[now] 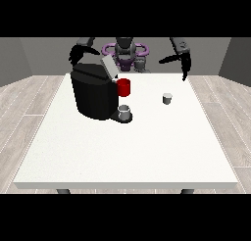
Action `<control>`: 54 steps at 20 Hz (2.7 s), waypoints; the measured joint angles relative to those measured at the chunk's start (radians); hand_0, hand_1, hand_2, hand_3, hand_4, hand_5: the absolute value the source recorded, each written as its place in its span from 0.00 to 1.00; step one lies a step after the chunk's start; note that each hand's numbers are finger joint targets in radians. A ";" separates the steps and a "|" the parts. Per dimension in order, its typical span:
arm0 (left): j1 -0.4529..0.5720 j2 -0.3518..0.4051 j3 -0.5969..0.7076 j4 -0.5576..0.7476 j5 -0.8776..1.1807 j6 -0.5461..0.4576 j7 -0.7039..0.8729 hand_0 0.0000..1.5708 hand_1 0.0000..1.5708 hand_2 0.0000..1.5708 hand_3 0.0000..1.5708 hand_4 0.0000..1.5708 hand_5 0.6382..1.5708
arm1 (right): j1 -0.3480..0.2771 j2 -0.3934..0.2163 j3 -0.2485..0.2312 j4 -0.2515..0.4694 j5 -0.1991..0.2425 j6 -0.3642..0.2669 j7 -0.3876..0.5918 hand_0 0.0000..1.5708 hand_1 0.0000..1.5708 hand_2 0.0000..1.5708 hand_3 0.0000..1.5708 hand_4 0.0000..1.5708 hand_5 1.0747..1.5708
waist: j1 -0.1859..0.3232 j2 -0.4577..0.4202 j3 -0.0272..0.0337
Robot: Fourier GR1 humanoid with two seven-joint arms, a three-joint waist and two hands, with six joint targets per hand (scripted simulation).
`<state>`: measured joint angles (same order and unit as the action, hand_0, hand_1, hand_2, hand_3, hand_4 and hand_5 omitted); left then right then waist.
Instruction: Insert the coffee pod into the coffee machine and close the lid
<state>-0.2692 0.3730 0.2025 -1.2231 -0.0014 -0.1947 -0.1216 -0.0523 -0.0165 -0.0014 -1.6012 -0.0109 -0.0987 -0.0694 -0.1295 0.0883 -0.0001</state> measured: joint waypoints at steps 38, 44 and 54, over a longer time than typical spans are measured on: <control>-0.314 0.095 -0.121 0.609 -0.424 0.177 -0.122 0.44 0.44 0.53 0.38 0.00 1.00 | -0.159 -0.012 0.001 0.109 0.047 -0.057 0.070 0.00 0.00 0.00 0.00 0.31 1.00 | -0.042 0.138 -0.0002; -0.347 0.074 -0.117 0.644 -0.467 0.271 -0.161 0.52 0.52 0.62 0.47 0.25 1.00 | -0.168 -0.004 -0.010 0.119 0.030 -0.056 0.055 0.00 0.00 0.00 0.00 0.32 1.00 | -0.042 0.151 -0.0002; -0.386 0.116 -0.122 0.713 -0.540 0.343 -0.223 0.75 0.75 0.82 0.75 0.26 1.00 | -0.161 -0.011 -0.016 0.087 0.008 -0.037 0.049 0.00 0.00 0.00 0.00 0.27 1.00 | -0.064 0.188 0.0015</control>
<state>-0.6548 0.4886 0.0807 -0.5100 -0.5415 0.1483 -0.3451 -0.2135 -0.0275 -0.0172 -1.5145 -0.0026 -0.1358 -0.0205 -0.1940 0.2762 0.0014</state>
